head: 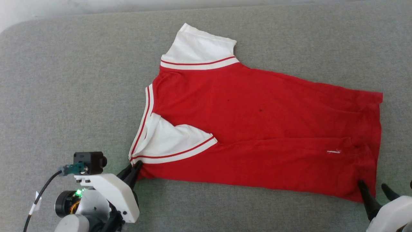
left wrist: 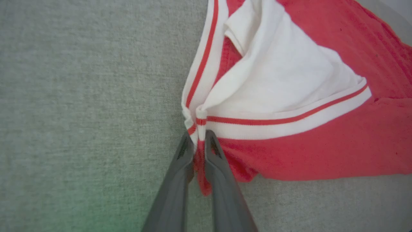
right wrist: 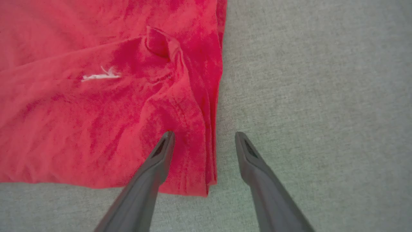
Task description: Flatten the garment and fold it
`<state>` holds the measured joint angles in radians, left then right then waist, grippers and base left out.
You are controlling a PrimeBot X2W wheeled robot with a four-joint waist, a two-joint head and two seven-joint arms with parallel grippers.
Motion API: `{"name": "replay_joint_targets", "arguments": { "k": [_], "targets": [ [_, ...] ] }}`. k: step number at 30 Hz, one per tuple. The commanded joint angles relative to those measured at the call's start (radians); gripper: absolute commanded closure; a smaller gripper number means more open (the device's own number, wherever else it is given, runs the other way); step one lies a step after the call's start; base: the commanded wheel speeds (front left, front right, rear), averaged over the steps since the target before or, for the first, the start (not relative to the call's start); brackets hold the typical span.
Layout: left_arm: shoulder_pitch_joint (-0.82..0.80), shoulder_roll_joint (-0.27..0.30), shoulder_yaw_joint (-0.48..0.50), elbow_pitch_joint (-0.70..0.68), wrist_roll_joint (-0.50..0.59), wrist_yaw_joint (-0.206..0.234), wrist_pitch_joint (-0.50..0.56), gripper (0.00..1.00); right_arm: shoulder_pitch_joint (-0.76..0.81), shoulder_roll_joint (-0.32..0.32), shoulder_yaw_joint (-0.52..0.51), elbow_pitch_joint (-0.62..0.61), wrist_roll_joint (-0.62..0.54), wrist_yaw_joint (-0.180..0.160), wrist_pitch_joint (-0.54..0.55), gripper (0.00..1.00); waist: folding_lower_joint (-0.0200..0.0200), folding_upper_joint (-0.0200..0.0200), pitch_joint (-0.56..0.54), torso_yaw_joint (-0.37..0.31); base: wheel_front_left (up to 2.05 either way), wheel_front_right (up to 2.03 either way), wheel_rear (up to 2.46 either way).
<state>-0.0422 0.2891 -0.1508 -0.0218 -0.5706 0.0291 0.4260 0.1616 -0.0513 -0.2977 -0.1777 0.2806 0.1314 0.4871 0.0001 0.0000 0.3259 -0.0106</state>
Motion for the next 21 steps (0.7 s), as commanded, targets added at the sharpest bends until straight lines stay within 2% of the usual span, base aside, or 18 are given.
{"name": "replay_joint_targets", "arguments": {
  "k": [1,8,9,10,11,21],
  "targets": [
    [0.033,-0.009,-0.021,0.028,0.004,0.007,0.016,1.0,0.006,0.001,-0.009,0.014,0.014,-0.001,0.015,0.0,-0.0001,0.0,0.004,0.004,0.0,0.0,0.0],
    [0.025,-0.004,-0.018,0.026,-0.001,0.01,0.015,1.0,0.01,0.001,-0.009,0.089,0.063,-0.001,0.068,0.0,-0.0001,0.0,0.008,0.003,0.0,0.0,0.0],
    [0.025,-0.002,-0.016,0.025,-0.002,0.012,0.015,1.0,0.009,0.001,-0.003,0.095,0.072,-0.001,0.071,0.22,-0.0001,0.0,0.008,0.002,0.0,0.0,0.0],
    [0.025,0.0,-0.013,0.024,-0.003,0.013,0.015,1.0,0.006,0.001,0.001,0.102,0.081,-0.001,0.069,0.65,-0.0001,0.0,0.009,0.0,0.0,0.0,0.0],
    [0.025,0.001,-0.011,0.023,-0.004,0.014,0.014,1.0,0.001,0.001,0.003,0.109,0.084,-0.001,0.065,1.0,-0.0001,0.0,0.01,-0.002,0.0,0.0,0.0],
    [0.022,-0.004,0.008,0.022,-0.027,0.021,-0.003,1.0,-0.033,0.001,0.027,0.127,0.081,-0.001,0.039,1.0,-0.0001,0.0,0.014,-0.009,0.0,0.0,0.0]
  ]
}}
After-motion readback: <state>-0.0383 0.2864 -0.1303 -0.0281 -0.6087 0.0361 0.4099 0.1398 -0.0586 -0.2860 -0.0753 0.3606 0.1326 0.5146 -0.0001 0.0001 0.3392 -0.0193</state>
